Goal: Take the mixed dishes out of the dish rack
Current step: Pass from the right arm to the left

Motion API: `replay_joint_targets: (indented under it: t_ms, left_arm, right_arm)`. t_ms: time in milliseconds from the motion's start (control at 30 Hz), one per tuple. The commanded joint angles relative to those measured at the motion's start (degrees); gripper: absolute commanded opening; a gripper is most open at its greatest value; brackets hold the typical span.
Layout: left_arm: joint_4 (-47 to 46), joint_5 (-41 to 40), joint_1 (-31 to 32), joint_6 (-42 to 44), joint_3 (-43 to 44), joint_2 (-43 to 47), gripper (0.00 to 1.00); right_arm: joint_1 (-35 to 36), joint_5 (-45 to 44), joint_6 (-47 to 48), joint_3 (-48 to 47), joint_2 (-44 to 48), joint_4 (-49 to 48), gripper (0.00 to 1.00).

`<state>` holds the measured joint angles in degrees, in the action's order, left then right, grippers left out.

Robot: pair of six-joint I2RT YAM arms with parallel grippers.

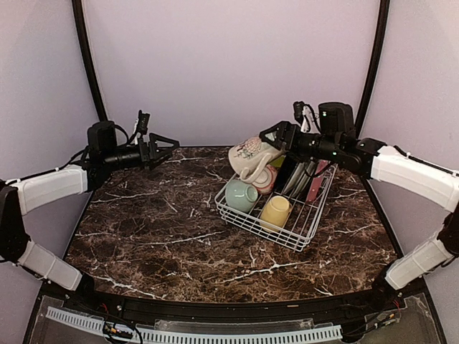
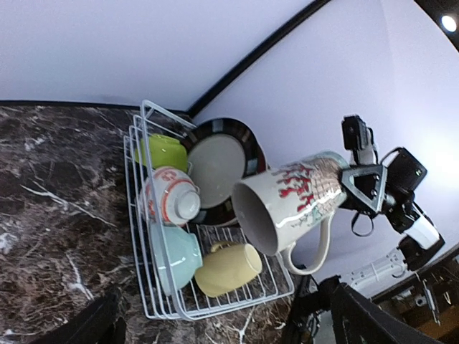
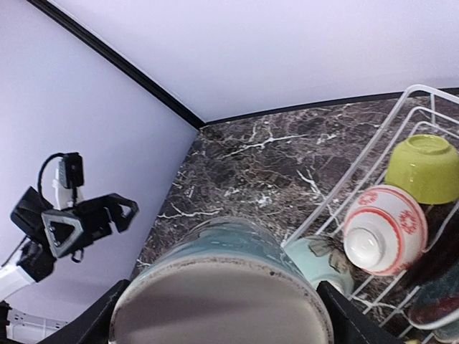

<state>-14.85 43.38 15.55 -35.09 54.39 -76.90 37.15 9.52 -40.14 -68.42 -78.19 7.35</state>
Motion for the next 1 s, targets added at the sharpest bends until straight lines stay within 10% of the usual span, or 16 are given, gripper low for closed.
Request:
replay_joint_targets:
  t_ms: [0,300,667,967]
  left_arm:
    - [-29.46,12.26,3.19,-20.18,-5.45,-5.01,0.99]
    - [-70.79,14.49,7.04,-49.39,-8.32,-17.45,0.98]
    - [-71.74,14.03,8.47,-50.68,-8.31,-18.79,0.88]
    - [-75.63,15.14,9.36,-52.92,-7.26,-19.66,0.51]
  right_arm:
    - [1.41,6.53,-7.08,-1.80,-3.17,-23.28,0.00]
    - [4.37,8.66,-10.95,-4.36,-11.76,-32.90,0.00]
    - [7.26,8.65,-12.93,-5.30,-16.32,-38.39,0.00]
    - [8.12,9.08,-15.13,-5.61,-19.66,-43.04,0.00]
